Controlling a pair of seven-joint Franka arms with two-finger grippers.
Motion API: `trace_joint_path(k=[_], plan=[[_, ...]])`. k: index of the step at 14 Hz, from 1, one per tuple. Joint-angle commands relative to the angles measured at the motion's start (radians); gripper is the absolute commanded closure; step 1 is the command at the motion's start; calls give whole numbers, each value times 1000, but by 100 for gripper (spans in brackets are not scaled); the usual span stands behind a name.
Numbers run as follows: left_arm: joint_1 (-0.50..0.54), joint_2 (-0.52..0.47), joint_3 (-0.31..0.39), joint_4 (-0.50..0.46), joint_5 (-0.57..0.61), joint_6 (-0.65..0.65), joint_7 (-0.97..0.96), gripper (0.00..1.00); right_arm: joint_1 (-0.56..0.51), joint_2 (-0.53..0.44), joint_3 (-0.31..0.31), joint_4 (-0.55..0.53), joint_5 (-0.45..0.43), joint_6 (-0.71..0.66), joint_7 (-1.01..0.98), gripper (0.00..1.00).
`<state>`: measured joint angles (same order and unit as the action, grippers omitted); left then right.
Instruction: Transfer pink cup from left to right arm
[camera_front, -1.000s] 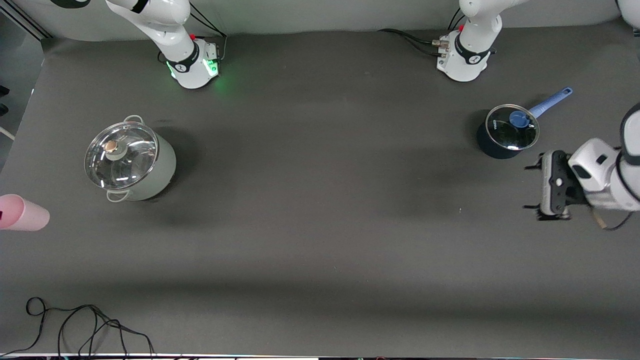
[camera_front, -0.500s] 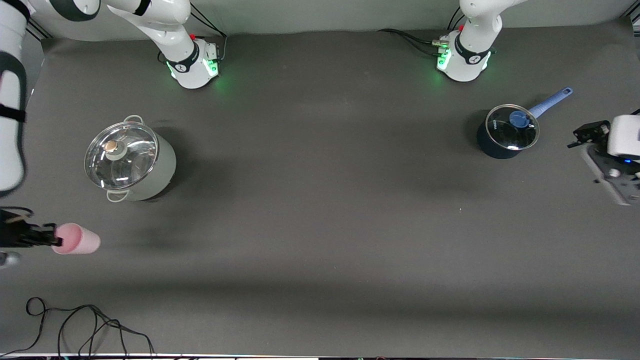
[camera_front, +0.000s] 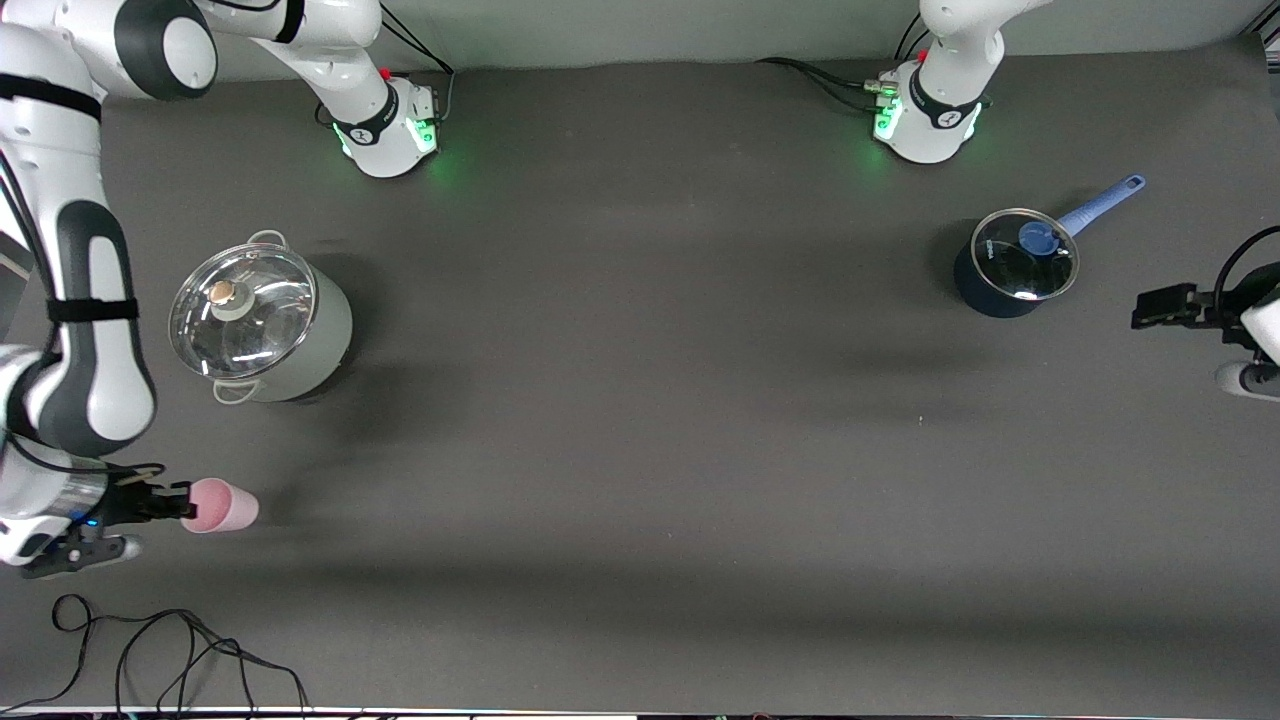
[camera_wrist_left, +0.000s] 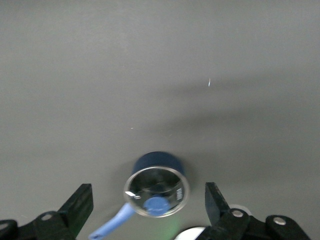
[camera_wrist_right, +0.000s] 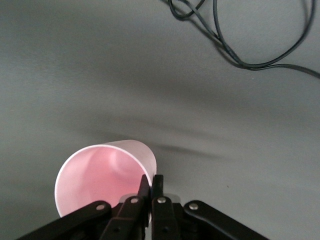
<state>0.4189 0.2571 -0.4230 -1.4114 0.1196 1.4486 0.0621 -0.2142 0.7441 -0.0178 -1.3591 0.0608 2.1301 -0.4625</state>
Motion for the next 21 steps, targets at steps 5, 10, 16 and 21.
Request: trace_joint_path(k=[5, 10, 16, 21], plan=[[-11, -12, -9, -29, -55, 65, -197, 0, 3, 58, -1, 12, 17, 65, -18, 100], [-17, -122, -16, -192, -52, 176, -180, 0, 4, 69, -1, 12, 17, 76, -18, 100], [-20, -107, -17, -101, -55, 30, -51, 0, -7, 63, -1, 12, 16, 68, -28, 2], [-25, -108, -19, -116, -57, 23, -51, 0, -8, 54, -2, 12, 14, 62, -27, 1]])
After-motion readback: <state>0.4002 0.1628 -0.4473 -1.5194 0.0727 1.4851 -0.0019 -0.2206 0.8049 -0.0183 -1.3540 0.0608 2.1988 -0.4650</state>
